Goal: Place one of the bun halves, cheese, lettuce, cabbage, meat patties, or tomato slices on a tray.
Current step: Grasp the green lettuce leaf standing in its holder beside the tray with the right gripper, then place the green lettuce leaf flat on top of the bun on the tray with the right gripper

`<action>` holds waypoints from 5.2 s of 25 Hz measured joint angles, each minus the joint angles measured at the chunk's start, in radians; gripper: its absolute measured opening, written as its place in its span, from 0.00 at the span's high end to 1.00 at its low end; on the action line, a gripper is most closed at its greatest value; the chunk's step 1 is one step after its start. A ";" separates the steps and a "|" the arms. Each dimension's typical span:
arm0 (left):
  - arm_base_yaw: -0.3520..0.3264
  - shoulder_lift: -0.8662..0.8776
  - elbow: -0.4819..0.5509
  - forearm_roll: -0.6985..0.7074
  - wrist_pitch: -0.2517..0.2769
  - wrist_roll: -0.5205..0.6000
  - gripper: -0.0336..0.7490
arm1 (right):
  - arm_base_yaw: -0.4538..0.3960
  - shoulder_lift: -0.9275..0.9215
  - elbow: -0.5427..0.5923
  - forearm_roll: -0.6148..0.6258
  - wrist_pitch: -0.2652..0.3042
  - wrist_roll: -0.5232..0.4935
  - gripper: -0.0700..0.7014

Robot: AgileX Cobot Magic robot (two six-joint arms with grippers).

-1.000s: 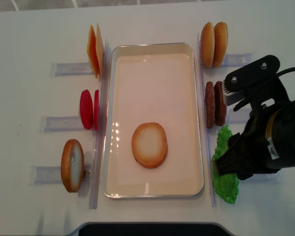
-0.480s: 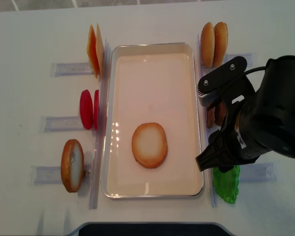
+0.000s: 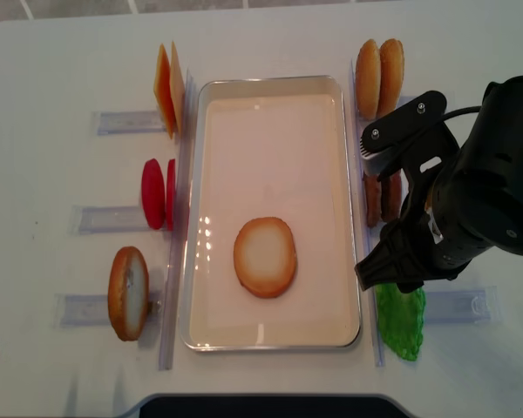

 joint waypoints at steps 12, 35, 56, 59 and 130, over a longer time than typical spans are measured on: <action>0.000 0.000 0.000 0.000 0.000 0.000 0.27 | 0.000 0.040 0.000 0.030 -0.016 -0.028 0.43; 0.000 0.000 0.000 0.000 0.000 0.000 0.27 | 0.000 0.040 0.000 0.021 -0.006 -0.031 0.86; 0.000 0.000 0.000 0.000 0.000 0.000 0.27 | 0.000 0.036 -0.268 0.108 0.080 -0.130 0.86; 0.000 0.000 0.000 0.000 0.000 0.000 0.27 | 0.000 0.036 -0.268 0.117 0.080 -0.131 0.86; 0.000 0.000 0.000 0.000 0.000 0.000 0.27 | -0.250 0.385 -0.002 1.739 -0.406 -1.400 0.86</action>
